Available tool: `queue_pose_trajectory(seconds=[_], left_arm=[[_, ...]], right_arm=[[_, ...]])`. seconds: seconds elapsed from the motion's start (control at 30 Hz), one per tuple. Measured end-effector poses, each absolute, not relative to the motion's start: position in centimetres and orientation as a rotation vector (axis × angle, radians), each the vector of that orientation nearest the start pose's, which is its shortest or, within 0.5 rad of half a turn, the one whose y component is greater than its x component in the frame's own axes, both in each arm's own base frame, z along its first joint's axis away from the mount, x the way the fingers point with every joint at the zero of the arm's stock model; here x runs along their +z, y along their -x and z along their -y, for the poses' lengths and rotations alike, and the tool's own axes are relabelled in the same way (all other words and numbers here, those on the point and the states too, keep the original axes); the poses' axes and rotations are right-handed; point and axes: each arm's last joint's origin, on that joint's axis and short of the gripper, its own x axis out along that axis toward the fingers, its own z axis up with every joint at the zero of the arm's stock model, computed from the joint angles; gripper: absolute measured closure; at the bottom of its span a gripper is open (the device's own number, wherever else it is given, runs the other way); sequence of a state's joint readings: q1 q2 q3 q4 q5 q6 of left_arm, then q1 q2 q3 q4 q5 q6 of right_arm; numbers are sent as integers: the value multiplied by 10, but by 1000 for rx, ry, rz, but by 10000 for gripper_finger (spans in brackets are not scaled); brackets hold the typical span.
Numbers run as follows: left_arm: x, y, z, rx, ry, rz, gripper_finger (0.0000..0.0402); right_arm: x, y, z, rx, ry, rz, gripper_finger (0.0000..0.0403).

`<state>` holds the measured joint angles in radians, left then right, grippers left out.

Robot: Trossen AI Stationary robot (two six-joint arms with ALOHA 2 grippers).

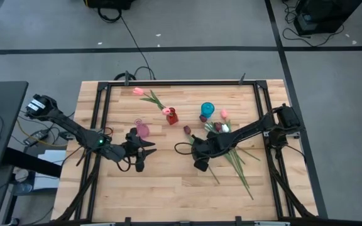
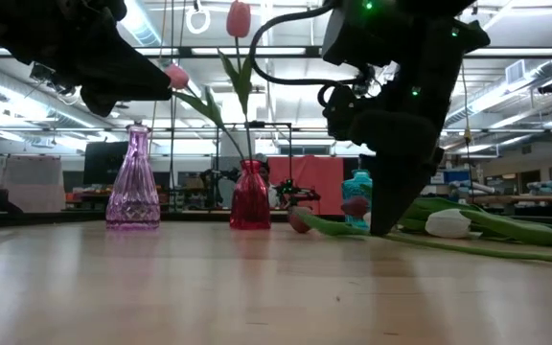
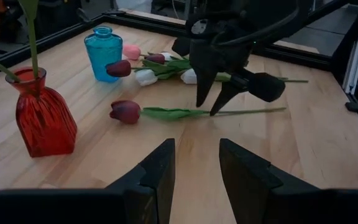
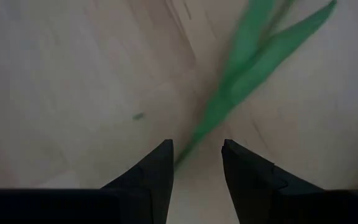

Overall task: Sort flowers into vase by color
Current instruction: Put the left red tulip into the blue vase

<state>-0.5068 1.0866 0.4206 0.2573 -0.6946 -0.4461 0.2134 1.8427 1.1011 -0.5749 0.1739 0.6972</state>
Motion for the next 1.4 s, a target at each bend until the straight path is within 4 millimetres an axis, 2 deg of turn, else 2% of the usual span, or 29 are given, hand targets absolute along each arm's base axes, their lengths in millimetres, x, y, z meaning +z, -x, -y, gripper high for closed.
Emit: queue_pose_trajectory(seconds=[0.23,0.67,0.8,0.93,1.0,1.17,1.3,1.4], left_arm=[[197,-192,86,249,213,-291,270],[196,-192,85,251,205,-300,270],[196,-192,85,252,206,-301,270],[196,-192,85,254,230,-299,270],[197,-191,87,245,232,-294,270],[206,-182,93,197,211,-258,270],[218,-171,97,192,204,-199,270],[222,-166,101,188,202,-177,270]], right_arm=[[156,-327,-66,-407,-395,-1198,255],[135,-332,-67,-422,-382,-1230,289],[132,-332,-66,-430,-378,-1244,320],[134,-331,-63,-431,-366,-1252,383],[137,-330,-60,-405,-356,-1262,392],[156,-324,-48,-371,-332,-1260,396],[191,-317,-37,-365,-318,-1141,398],[220,-302,-24,-392,-310,-1021,400]])
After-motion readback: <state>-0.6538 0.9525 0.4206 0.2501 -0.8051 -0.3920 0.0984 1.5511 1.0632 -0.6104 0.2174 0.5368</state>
